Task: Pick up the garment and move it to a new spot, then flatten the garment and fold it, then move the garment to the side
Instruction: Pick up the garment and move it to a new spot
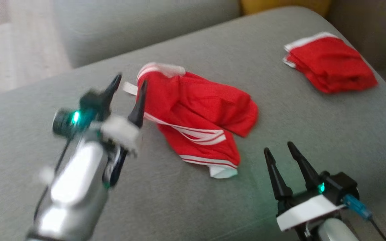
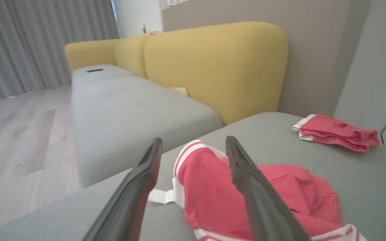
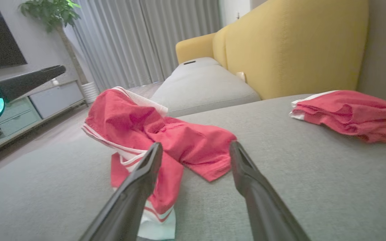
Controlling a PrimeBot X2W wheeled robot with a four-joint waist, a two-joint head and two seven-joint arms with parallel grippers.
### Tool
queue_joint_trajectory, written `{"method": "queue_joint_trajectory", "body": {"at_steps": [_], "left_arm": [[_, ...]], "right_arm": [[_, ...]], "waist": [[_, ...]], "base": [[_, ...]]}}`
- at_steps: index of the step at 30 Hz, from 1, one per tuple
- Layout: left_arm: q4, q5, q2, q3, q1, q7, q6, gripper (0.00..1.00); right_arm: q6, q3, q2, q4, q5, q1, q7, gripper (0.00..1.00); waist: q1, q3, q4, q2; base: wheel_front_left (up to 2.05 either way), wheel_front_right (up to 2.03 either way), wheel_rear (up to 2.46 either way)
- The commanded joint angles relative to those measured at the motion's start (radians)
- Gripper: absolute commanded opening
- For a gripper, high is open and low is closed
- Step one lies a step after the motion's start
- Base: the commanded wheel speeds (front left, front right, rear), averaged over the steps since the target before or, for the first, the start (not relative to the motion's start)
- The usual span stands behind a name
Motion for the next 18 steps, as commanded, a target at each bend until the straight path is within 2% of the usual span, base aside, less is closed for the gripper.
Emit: {"method": "queue_joint_trajectory", "body": {"at_steps": [1,5,10,15,18], "left_arm": [[-0.069,0.015,0.035,0.059,0.051,-0.012,0.019,1.00],[-0.239,0.044,0.022,0.148,0.249,-0.012,0.065,1.00],[-0.423,0.088,-0.037,0.278,0.477,-0.012,0.104,1.00],[-0.594,0.165,-0.098,0.393,0.665,-0.012,0.130,1.00],[-0.639,0.192,-0.117,0.397,0.773,-0.012,0.121,1.00]], "right_arm": [[0.007,0.008,0.008,-0.030,0.005,-0.002,-0.006,1.00],[0.007,-0.012,0.015,-0.027,0.001,0.032,-0.006,1.00],[0.007,-0.060,0.020,-0.031,-0.012,0.068,-0.006,1.00],[0.007,-0.088,0.024,-0.036,-0.026,0.099,-0.006,1.00],[0.007,-0.125,0.027,-0.040,-0.032,0.139,-0.006,1.00]], "waist": [[0.0000,-0.052,0.064,0.0000],[0.0000,-0.090,0.128,0.0000],[0.0000,-0.113,0.195,0.0000],[0.0000,-0.133,0.224,0.0000],[0.0000,-0.161,0.245,0.0000]], "base": [[0.00,0.00,0.00],[0.00,0.00,0.00],[0.00,0.00,0.00],[0.00,0.00,0.00],[0.00,0.00,0.00]]}}
